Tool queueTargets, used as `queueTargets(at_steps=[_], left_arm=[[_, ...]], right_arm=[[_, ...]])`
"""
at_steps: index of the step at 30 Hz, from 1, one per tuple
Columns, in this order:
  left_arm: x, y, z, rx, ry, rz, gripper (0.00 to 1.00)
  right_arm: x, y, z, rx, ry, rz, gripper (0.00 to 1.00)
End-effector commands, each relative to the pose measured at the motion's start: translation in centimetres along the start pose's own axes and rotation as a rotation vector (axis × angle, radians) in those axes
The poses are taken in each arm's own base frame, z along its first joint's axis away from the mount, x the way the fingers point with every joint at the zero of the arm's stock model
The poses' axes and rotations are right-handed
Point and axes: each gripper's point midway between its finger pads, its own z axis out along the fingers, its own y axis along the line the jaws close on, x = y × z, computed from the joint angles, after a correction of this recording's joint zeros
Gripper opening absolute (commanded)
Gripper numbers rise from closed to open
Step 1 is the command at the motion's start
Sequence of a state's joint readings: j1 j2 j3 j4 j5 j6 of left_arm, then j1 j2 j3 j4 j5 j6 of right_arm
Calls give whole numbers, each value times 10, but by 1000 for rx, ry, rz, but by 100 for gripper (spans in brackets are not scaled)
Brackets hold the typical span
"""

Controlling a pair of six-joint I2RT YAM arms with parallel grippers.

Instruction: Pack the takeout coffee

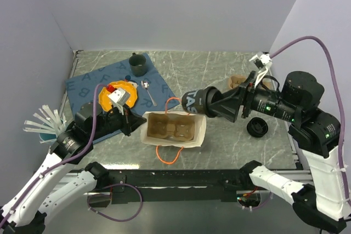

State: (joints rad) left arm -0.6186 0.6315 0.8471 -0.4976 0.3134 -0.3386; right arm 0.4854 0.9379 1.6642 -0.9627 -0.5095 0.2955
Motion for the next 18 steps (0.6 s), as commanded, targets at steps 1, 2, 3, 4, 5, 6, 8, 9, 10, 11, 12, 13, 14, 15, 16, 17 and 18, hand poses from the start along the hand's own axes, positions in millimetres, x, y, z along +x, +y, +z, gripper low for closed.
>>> queueTargets(at_steps=[1,2,3,4,5,6,8,9,10,11,12,13,14,15,16,17,18], left_arm=[[-28,-7,-5,2,-81,12,1],[-28,-8,-5,5,-81,14,1],[-29,-7,-5,0,-85,17,1],[-29,-7,-6,1,-83,18,1],[-30,-7,-5,-1,-83,18,1],[-30,-7,-5,-1,-83,21,1],[-31,-8,-5,5,-86,23,1],[-31,-8,-5,6,-89,22,1],[-32,-9,-5,10,-92,22,1],[-32,-9,-4,11,-95,22,1],[-33,-9,-4,12,-96,19,1],[-34,-10,-4,12,-98,18,1],[-34,-9,-4,7,-98,16,1],[-33,-9,-3,11,-93,13,1],[-32,-9,-3,12,-91,11,1],[-33,-10,-2,14,-94,10,1],[-32,-10,-2,16,-92,3,1]], right_arm=[[-13,43,4,-198,-15,-42,54],[-10,49,7,-220,2,-50,54],[-3,55,16,-237,38,-58,54],[-2,61,18,-249,51,-68,54],[0,64,21,-254,66,-81,53],[10,68,29,-262,116,-84,53],[10,65,39,-227,124,-112,53],[13,65,41,-221,140,-121,52],[13,66,43,-213,141,-137,52],[15,66,45,-205,150,-158,52],[20,64,53,-194,182,-168,52],[26,66,51,-193,216,-181,52],[30,59,60,-151,240,-213,52],[33,59,63,-139,256,-231,52],[38,58,62,-126,279,-250,52],[42,56,68,-101,296,-278,52],[46,55,69,-88,309,-294,52]])
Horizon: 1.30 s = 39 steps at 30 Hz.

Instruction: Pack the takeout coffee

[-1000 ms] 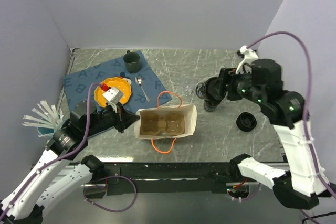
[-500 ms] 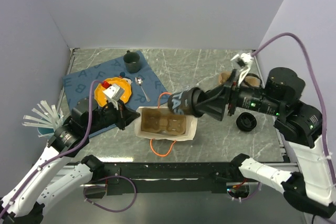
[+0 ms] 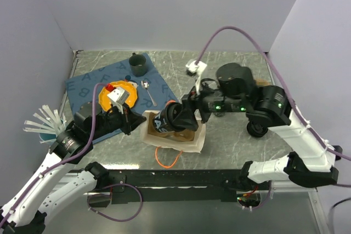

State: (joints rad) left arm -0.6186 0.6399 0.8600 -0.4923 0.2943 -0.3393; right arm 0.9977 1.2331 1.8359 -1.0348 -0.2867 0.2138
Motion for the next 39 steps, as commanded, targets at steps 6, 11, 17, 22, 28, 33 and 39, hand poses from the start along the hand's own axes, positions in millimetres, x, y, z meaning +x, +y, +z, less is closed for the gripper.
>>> queueTargets(at_steps=[6,11,17,22,28,33,39], left_arm=[[-26,-13,-4,34,-83,-16,1],[-26,-16,-6,58,-103,-3,1],[-23,-18,-5,77,-96,3,1],[-19,-21,-5,96,-99,-22,1],[-6,-22,-7,127,-96,-14,1],[-5,-21,-5,129,-102,-4,1],[-8,-23,-4,142,-103,27,1]], right_arm=[[11,-11,8,167,83,-148,51],[26,-14,24,197,156,-208,50],[56,-29,39,274,296,-332,50],[68,-38,49,321,346,-414,49],[66,-40,63,340,353,-456,49],[44,-35,66,365,303,-512,49],[49,-31,65,323,308,-539,50]])
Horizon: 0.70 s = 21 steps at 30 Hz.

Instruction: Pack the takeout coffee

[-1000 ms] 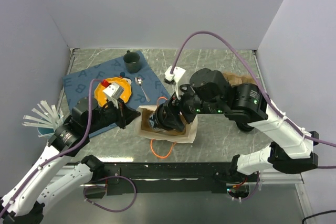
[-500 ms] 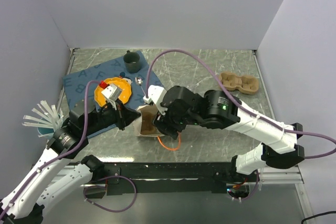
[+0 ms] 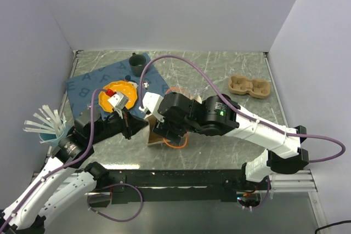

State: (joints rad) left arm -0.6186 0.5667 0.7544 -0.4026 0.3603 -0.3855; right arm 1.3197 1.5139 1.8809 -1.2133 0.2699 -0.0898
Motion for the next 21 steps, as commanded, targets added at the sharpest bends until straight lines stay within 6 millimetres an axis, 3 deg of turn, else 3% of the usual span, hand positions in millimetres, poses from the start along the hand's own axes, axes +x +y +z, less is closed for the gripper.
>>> queueTargets(at_steps=[1,6,9,15,21], left_arm=[[-24,-15,-2,68,-81,69,1],[-21,-14,0,63,-64,67,1],[-23,-13,0,62,-73,68,1],[-24,-16,2,83,-81,93,1],[-26,-18,5,117,-100,181,1]], right_arm=[[-12,-9,-18,25,-86,-19,50],[-39,-24,-40,68,-172,-5,49],[-41,-21,-40,50,-156,-9,49],[-15,-6,-18,22,-91,-23,49],[9,-3,0,32,-31,-74,49]])
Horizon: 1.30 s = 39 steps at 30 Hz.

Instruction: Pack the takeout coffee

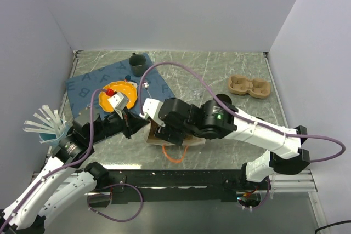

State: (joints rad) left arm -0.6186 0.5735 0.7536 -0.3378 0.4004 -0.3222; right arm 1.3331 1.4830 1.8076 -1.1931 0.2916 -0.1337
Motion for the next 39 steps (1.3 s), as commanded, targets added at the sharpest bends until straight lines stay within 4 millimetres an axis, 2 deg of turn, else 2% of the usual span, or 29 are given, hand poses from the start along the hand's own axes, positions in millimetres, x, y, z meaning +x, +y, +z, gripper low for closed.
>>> queueTargets(at_steps=[1,2,4,5,6,11,18,22,31,39], left_arm=[[-18,-9,5,68,-72,106,1],[-18,-9,6,72,-76,109,1],[-22,-11,9,97,-108,130,1],[-16,-9,12,102,-102,130,1],[-16,-8,14,101,-111,138,1],[-29,-8,20,115,-200,158,1],[-19,-8,15,126,-222,207,1],[-11,-9,16,141,-193,179,1],[6,-9,13,154,-160,130,1],[8,-7,14,142,-144,116,1]], right_arm=[[2,-4,-1,26,-37,-19,49],[13,0,6,25,-3,-30,49],[21,-1,5,35,-3,-13,48],[30,0,11,44,16,-12,48],[31,-2,8,60,-2,10,48],[56,-7,19,137,23,50,48],[63,1,40,118,12,23,48],[74,5,53,129,38,25,48],[75,3,81,160,36,63,48],[82,-5,98,186,57,105,48]])
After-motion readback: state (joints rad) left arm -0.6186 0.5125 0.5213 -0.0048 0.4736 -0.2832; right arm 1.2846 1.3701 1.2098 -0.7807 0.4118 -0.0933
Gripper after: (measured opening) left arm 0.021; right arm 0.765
